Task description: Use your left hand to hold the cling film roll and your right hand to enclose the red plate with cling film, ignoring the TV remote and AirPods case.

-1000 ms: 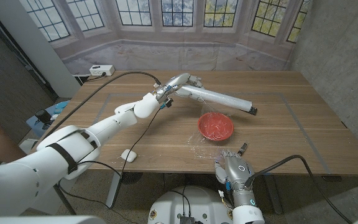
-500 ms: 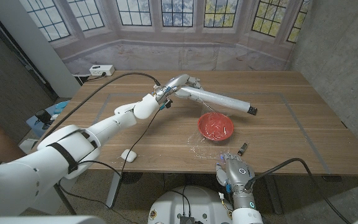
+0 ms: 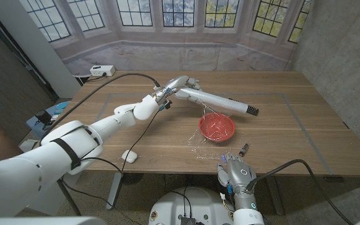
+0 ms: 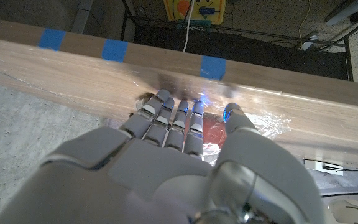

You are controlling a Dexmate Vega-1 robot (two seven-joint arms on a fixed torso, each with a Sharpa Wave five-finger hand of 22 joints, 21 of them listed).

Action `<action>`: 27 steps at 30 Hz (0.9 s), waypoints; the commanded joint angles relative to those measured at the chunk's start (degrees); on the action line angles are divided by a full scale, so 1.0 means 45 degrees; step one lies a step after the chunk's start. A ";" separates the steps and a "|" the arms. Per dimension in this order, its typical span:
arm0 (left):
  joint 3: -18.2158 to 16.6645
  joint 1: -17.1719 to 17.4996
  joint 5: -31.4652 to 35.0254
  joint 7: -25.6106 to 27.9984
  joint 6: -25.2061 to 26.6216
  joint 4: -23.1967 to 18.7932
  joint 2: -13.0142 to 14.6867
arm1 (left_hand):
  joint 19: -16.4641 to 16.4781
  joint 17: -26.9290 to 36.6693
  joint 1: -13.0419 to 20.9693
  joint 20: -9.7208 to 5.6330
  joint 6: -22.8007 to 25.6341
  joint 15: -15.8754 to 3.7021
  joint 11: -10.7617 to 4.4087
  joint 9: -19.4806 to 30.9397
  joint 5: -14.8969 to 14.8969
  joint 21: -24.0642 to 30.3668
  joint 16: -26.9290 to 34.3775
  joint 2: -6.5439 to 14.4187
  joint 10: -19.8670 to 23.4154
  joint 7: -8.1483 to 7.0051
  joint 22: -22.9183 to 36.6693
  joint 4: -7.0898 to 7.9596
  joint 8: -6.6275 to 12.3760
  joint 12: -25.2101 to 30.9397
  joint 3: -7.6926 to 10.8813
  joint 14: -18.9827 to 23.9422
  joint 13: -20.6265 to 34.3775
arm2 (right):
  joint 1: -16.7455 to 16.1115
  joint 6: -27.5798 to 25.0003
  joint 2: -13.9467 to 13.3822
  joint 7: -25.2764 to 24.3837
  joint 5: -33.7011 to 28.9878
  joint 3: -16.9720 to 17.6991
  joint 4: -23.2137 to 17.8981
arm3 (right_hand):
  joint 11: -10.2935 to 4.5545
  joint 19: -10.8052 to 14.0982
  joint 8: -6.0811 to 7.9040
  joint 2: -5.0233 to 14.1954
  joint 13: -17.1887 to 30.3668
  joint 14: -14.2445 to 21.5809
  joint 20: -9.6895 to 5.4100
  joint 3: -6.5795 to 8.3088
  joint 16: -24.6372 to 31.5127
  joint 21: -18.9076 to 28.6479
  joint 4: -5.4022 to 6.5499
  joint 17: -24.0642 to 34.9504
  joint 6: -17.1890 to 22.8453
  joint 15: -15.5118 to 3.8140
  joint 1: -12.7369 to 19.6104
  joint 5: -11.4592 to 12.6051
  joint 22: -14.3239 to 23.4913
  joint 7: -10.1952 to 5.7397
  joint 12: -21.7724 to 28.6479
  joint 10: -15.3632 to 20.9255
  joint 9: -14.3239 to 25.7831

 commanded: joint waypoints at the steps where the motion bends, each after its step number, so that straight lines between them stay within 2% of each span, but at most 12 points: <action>1: 0.1424 -0.1194 0.0155 0.1355 -0.0455 0.2719 -0.0845 | -0.0006 -0.0010 0.4115 -0.0073 0.0024 0.0030 0.0016 0.0031 0.0028 0.0024 -0.0016 0.4153 -0.0010 -0.0086 0.0042 -0.0016 0.0080 -0.0019 -0.0071 -0.0054 0.0015 | 0.0205 -0.0145 -0.0031 -0.0203 0.0730 0.0007 -0.0094 | -0.0011 0.0132 -0.0006 0.0025 0.0032 0.0126 -0.0766 0.0077 0.0023 0.0015 0.0070 0.0064 0.0139 -0.0987 -0.0111 0.0013 0.0003 0.0007 -0.0007 0.0125 0.0044; 11: 0.2734 -0.1645 -0.0935 0.1425 0.0278 0.3222 -0.1041 | -0.0012 -0.0011 0.4102 -0.0077 0.0031 0.0036 0.0030 0.0032 0.0025 0.0024 -0.0028 0.4165 -0.0016 -0.0095 0.0043 -0.0004 0.0087 -0.0026 -0.0077 -0.0089 0.0009 | 0.0587 -0.0409 -0.0027 -0.0314 0.1241 -0.0160 -0.0201 | -0.0001 0.0167 -0.0014 0.0004 0.0032 0.0162 -0.0747 0.0125 0.0019 0.0006 0.0105 0.0064 0.0190 -0.0983 -0.0126 0.0006 0.0002 -0.0002 -0.0003 0.0168 0.0046; 27: 0.3761 -0.1954 -0.2045 0.1117 0.1127 0.3337 -0.1128 | -0.0036 -0.0020 0.4101 -0.0112 0.0027 0.0038 0.0015 0.0031 0.0024 0.0019 -0.0035 0.4187 -0.0034 -0.0048 0.0043 0.0001 0.0093 -0.0036 -0.0077 -0.0105 0.0007 | 0.0997 -0.0829 0.0095 -0.0828 0.2118 -0.0310 -0.0281 | -0.0037 0.0188 -0.0045 0.0002 0.0033 0.0179 -0.0767 0.0195 0.0006 -0.0020 0.0198 0.0079 0.0222 -0.0986 -0.0185 -0.0005 0.0003 0.0000 -0.0028 0.0161 0.0050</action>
